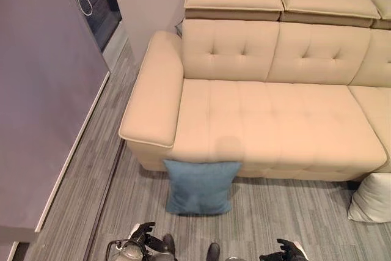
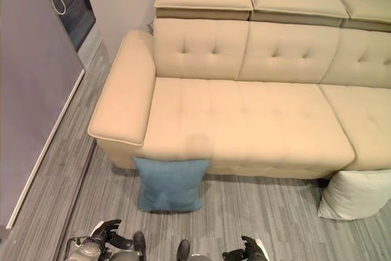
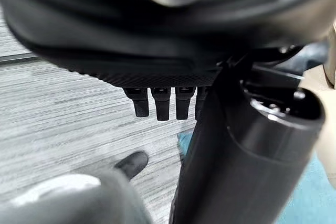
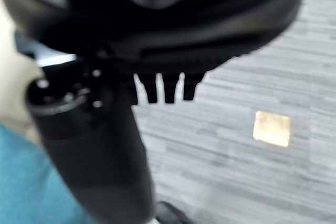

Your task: Pick up all the scattered cushions and arrange them neatly on the sofa.

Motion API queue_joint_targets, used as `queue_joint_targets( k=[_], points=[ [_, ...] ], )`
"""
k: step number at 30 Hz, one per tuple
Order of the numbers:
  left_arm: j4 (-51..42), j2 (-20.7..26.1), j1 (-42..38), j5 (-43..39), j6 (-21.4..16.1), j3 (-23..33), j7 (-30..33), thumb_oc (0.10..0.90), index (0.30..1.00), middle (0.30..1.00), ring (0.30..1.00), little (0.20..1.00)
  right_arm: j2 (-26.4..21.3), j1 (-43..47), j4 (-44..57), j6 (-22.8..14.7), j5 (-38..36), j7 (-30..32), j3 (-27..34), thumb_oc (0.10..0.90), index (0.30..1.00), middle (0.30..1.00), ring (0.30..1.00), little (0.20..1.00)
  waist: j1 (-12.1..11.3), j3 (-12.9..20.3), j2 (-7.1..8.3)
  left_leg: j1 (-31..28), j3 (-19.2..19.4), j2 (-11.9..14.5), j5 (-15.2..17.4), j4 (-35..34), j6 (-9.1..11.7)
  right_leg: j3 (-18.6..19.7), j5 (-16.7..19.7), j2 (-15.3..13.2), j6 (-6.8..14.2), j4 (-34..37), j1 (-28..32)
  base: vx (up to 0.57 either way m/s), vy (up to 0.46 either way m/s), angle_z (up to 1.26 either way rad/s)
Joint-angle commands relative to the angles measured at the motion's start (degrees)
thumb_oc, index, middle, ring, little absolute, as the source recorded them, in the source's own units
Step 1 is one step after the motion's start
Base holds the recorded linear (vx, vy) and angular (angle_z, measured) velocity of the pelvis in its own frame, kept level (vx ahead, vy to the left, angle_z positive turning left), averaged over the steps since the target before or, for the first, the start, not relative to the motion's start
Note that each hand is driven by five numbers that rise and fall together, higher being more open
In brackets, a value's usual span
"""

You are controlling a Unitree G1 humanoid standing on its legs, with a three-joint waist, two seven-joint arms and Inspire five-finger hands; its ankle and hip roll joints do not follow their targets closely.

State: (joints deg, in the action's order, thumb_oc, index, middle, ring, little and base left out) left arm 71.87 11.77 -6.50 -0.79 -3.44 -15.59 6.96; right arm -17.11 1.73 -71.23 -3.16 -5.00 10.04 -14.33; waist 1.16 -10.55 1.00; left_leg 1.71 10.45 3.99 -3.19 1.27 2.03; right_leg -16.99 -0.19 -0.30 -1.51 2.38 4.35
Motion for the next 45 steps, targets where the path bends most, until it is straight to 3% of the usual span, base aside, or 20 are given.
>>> queue_joint_targets(
  k=[1,4,8,12,18,20,23,25,28,32,42,44,45],
  points=[
    [1.1,2.9,1.4,1.4,-0.1,-0.1,0.9,0.8,0.9,0.9,0.9,0.9,-0.9,1.6,1.0,-1.0,1.0,0.7,-0.3,0.8,0.9,0.9,0.9,0.9,-1.9,1.1,1.9,1.1,-0.1,-1.6,7.7,6.0,0.1,1.6,-4.3,-5.4,6.5,-5.5,-2.5,0.03,0.171,0.06],
    [1.6,4.4,1.5,1.4,0.1,1.1,1.2,0.8,0.9,0.9,0.9,0.9,-0.3,2.6,2.4,-0.8,1.3,0.4,-0.6,0.8,0.9,0.9,0.9,0.9,-2.5,0.4,1.99,0.5,0.6,-2.4,9.3,5.6,-1.7,1.6,-3.3,-7.9,8.5,-11.4,-6.1,0.01,0.189,-0.08],
    [1.9,5.4,1.3,1.6,-0.1,1.3,1.4,0.8,0.9,0.9,0.9,0.9,-0.3,3.2,3.1,-0.7,1.5,0.4,-1.0,0.8,0.9,0.9,0.9,0.9,-2.2,-0.4,1.58,0.2,0.1,-2.7,9.6,5.5,-2.6,3.1,-2.5,-8.6,9.6,-16.4,-9.8,0.03,0.06,-0.15],
    [1.7,5.3,0.9,1.6,-0.4,0.8,1.5,0.8,0.9,0.9,0.9,0.9,-0.8,3.4,3.7,-0.7,1.8,0.7,-1.3,0.8,0.9,0.9,0.9,0.9,-0.9,-0.5,1.33,-2.6,-1.1,-3.9,9.7,2.8,-2.3,3.6,-0.2,-7.4,8.8,-10.6,-12.8,0.14,-0.069,0.04],
    [1.3,4.3,0.8,1.4,-0.9,0.4,1.3,0.8,0.9,0.9,0.9,0.9,-1.1,2.6,3.3,-1.1,1.3,0.8,-0.9,0.8,0.9,0.9,0.9,0.9,-0.2,0.2,1.39,-3.3,-2.0,-3.4,10.3,4.0,-0.6,4.2,-1.2,-6.0,7.8,-8.1,-9.8,0.1,-0.155,0.34],
    [0.8,3.6,0.3,1.6,-0.9,-0.5,1.0,0.8,0.9,0.9,0.9,0.9,-1.8,2.5,3.3,-1.6,0.3,0.9,-0.3,0.8,0.9,0.9,0.9,0.9,0.3,-0.3,1.5,-0.5,-1.9,-1.9,9.1,9.5,1.6,3.6,-1.9,-5.4,6.5,-6.3,-7.7,0.06,-0.223,0.36],
    [-0.1,3.2,-0.7,0.9,-1.1,-1.2,1.2,0.8,0.9,0.9,0.9,0.9,-2.4,3.1,3.3,-1.7,-0.5,1.2,-0.5,0.8,0.9,0.9,0.9,0.9,0.2,-1.6,1.83,4.2,-2.3,-0.6,7.3,16.4,2.5,2.9,-2.5,-5.1,5.1,-5.7,-7.2,-0.03,-0.115,0.46],
    [-0.5,2.9,-1.0,0.1,-0.9,-1.5,1.4,0.8,0.9,0.9,0.9,0.9,-2.8,3.2,3.1,-1.8,-0.7,1.4,-0.6,0.8,0.9,0.9,0.9,0.9,0.1,-1.7,1.85,6.0,-2.4,0.4,8.2,14.4,2.1,2.7,-3.5,-4.9,4.9,-5.1,-6.6,0.08,-0.027,0.11],
    [-0.4,3.0,-0.9,0.6,-0.7,-2.0,1.5,0.8,0.9,0.9,0.9,0.9,-3.0,3.2,2.8,-1.7,-0.3,1.7,-0.7,0.8,0.9,0.9,0.9,0.9,-0.2,-1.5,1.72,7.1,-2.5,0.7,7.1,11.9,2.0,2.7,-4.0,-4.6,5.1,-5.2,-6.4,0.08,0.031,-0.06],
    [-0.3,3.3,-1.0,0.5,-0.9,-1.9,1.5,0.8,0.9,0.9,0.9,0.9,-2.6,3.2,2.9,-1.8,-0.4,1.7,-0.5,0.8,0.9,0.9,0.9,0.9,0.1,-1.5,1.13,5.4,-2.3,0.3,6.5,7.1,1.8,3.9,-4.4,-4.6,5.6,-6.8,-7.5,0.08,0.105,-0.17],
    [-3.8,6.4,-5.6,-4.3,-2.9,-0.7,4.2,0.8,0.9,0.9,0.9,0.9,-2.6,8.1,6.9,-3.1,-3.5,3.7,-0.9,0.8,0.9,0.9,0.9,0.9,-0.6,-5.4,2.12,15.3,-1.3,-0.6,8.5,13.1,-0.4,5.8,-3.2,-7.3,6.3,-14.5,-20.0,-0.1,0.066,-0.1],
    [-7.9,7.7,-7.4,-8.2,-4.7,-0.4,5.9,0.8,0.9,0.9,0.9,0.9,-3.2,10.4,11.0,-4.5,-6.9,4.8,-0.3,0.8,0.9,0.9,0.9,0.9,-0.6,-7.2,1.99,20.3,-1.4,-0.8,8.6,15.7,-0.7,5.9,-3.0,-8.2,6.1,-17.2,-25.2,-0.12,0.027,0.06],
    [-9.9,8.0,-7.9,-9.9,-5.4,-0.3,6.5,0.8,0.9,0.9,0.9,0.9,-3.5,11.2,12.0,-5.1,-7.8,5.3,-0.3,0.8,0.9,0.9,0.9,0.9,-0.8,-7.9,1.65,21.7,-1.9,-0.7,10.4,17.3,-0.3,6.2,-4.4,-8.2,6.4,-18.9,-26.8,-0.05,0.018,0.05]
  ],
)
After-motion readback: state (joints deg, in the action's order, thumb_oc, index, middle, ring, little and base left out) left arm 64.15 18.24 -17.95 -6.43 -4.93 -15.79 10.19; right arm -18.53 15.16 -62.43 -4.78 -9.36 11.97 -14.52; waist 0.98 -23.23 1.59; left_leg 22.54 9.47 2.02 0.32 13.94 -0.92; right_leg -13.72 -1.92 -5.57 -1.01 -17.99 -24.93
